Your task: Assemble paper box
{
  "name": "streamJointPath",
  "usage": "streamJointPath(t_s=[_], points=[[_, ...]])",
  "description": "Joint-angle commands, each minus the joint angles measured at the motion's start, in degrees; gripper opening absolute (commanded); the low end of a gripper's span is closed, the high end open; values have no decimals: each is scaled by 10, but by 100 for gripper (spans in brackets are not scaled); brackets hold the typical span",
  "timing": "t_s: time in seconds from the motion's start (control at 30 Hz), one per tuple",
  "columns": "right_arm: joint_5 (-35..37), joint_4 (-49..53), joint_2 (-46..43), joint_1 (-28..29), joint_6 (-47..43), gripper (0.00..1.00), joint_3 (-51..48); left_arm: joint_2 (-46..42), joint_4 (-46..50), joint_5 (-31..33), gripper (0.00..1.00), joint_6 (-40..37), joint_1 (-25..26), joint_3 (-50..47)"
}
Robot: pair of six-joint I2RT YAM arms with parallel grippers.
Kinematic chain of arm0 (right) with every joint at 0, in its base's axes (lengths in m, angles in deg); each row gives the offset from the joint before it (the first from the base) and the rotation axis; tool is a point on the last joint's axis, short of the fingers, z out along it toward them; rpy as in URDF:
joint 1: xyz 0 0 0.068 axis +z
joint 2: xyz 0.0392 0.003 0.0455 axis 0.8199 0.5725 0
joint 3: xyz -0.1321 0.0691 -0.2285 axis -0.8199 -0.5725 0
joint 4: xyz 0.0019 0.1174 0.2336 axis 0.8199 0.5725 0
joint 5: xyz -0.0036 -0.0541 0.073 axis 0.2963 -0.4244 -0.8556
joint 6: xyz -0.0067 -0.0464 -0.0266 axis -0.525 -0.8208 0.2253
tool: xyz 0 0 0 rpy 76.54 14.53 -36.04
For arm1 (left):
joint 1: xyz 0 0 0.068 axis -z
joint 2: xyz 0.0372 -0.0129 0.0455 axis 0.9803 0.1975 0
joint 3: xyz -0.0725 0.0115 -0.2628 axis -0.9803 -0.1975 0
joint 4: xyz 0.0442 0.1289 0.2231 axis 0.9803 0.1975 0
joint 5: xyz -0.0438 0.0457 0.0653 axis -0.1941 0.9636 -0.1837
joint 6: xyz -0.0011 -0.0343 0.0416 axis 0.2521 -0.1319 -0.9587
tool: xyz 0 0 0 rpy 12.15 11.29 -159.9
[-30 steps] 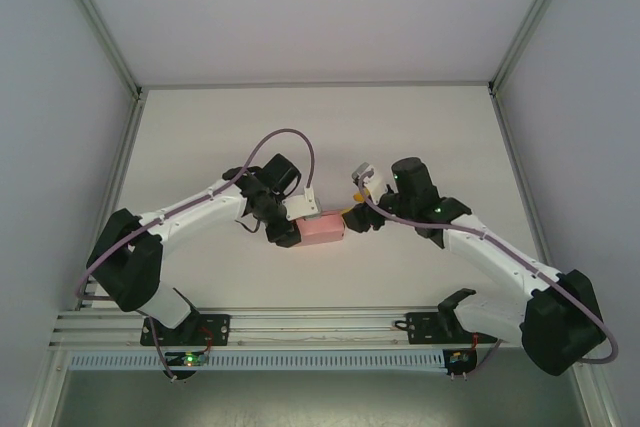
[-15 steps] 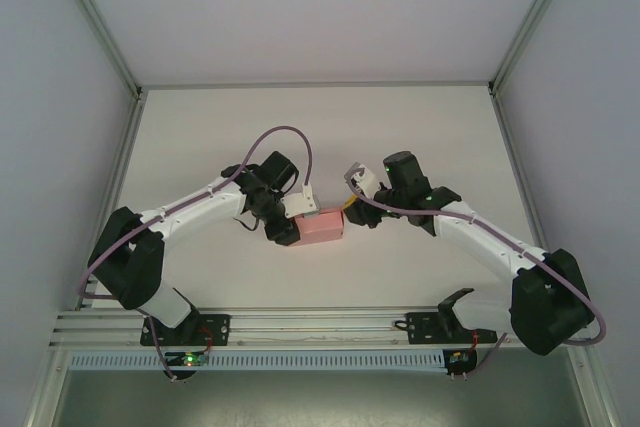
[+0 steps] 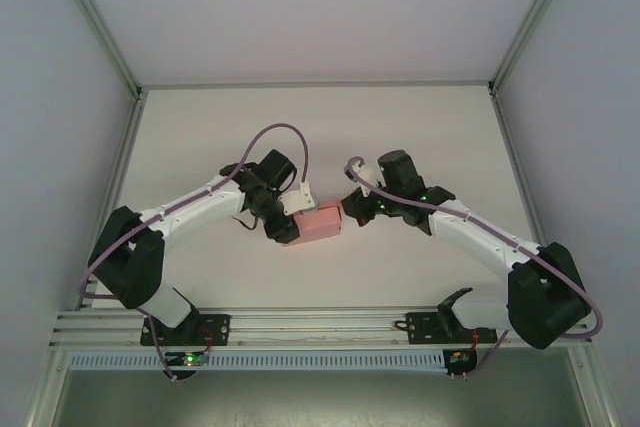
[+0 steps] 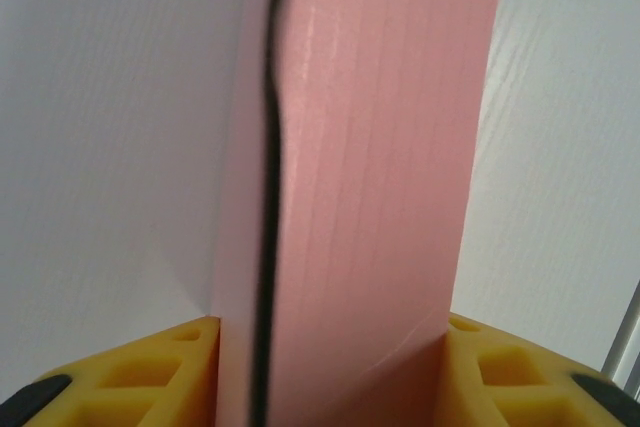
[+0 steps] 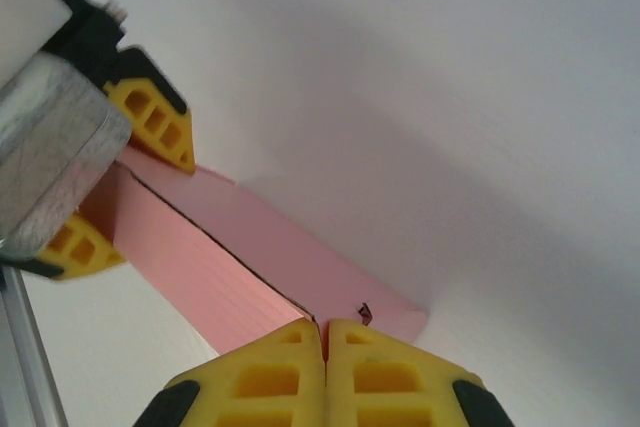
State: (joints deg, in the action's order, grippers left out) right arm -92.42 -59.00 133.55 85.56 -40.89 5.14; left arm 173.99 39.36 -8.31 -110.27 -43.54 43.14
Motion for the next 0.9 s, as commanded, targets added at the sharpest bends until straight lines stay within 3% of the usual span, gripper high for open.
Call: streamJointPath(t_s=[0.0, 0.1, 0.27, 0.5, 0.63, 0.77, 0.87], points=[[4, -113, -11, 27, 190, 0, -17, 23, -25, 2, 40, 12, -4, 26], [33, -116, -15, 38, 265, 0, -15, 36, -23, 3, 40, 14, -4, 41], [69, -118, -18, 59, 301, 0, -23, 43, -27, -6, 40, 5, -4, 51], [127, -128, -4, 77, 213, 0, -56, 49, -37, -2, 40, -3, -4, 52], [140, -201, 6, 83, 179, 0, -102, 55, -43, -1, 42, 0, -4, 53], [216, -213, -8, 108, 109, 0, -122, 58, -45, 8, 45, 0, -5, 57], [229, -227, -5, 120, 98, 0, -136, 60, -50, 12, 45, -1, -4, 59]])
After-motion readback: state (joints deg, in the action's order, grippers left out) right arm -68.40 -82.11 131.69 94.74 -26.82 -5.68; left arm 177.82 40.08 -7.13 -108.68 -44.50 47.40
